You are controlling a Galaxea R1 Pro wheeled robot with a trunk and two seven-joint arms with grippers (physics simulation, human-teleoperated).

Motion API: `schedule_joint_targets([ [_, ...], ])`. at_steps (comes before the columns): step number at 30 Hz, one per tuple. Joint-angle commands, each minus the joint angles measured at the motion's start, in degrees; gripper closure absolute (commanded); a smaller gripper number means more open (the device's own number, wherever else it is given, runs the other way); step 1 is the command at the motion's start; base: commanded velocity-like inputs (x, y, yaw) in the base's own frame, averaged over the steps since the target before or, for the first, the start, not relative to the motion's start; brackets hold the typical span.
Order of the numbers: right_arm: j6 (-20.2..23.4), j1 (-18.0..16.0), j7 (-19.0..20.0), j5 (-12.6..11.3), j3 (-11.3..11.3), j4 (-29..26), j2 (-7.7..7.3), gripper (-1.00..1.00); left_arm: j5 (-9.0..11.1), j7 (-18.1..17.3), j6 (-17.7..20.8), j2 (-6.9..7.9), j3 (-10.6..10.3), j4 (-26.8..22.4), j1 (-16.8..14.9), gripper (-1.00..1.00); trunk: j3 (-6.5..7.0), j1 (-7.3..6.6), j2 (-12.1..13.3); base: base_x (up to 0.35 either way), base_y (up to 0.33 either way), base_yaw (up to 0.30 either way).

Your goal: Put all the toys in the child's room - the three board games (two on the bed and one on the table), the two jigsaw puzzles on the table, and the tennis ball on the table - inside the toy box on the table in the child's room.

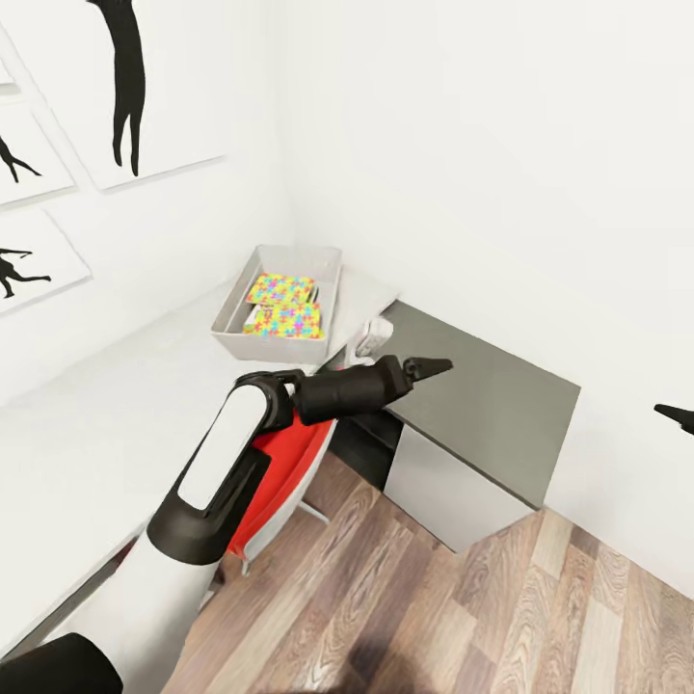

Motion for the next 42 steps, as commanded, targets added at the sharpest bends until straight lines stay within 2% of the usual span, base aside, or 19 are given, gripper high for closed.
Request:
schedule_joint_targets([
  [1,0.26,-0.12,0.42,0.79,1.28,0.02,0.23,-1.0,0.4,-0.43,-0.65,0.21,-0.83,-0.13,2.77,-1.0,0.01,0.04,-0.1,0.0,0.0,-0.151],
  [5,0.26,-0.18,-0.35,0.91,4.12,0.02,0.24,-1.0,0.34,-0.44,-0.89,0.42,-0.64,-0.14,3.69,-1.0,0.37,0.04,-0.1,0.0,0.0,-0.151],
  [11,0.26,-0.43,-4.23,0.87,5.44,0.02,0.4,-1.0,0.24,0.39,-1.0,0.49,-0.64,-0.12,4.07,-1.0,0.91,0.04,-0.1,0.0,0.0,-0.152],
  [17,0.26,-0.56,-6.5,0.79,5.79,0.02,0.45,-1.0,0.28,0.72,-1.01,0.51,-0.72,-0.1,4.24,-1.0,1.46,0.04,-0.1,0.0,0.0,-0.152],
  [28,0.26,-0.6,-7.24,0.82,5.92,-0.06,0.48,-1.0,0.24,0.55,-0.99,0.6,-0.75,-0.14,4.56,-1.0,2.46,0.04,-0.1,-0.027,0.0,-0.152],
  [42,0.26,-0.6,-7.31,0.84,5.93,-0.07,0.48,-1.0,0.25,0.54,-0.93,0.61,-0.59,-0.14,4.67,-1.0,3.73,0.04,-0.1,-0.279,0.0,-0.152],
])
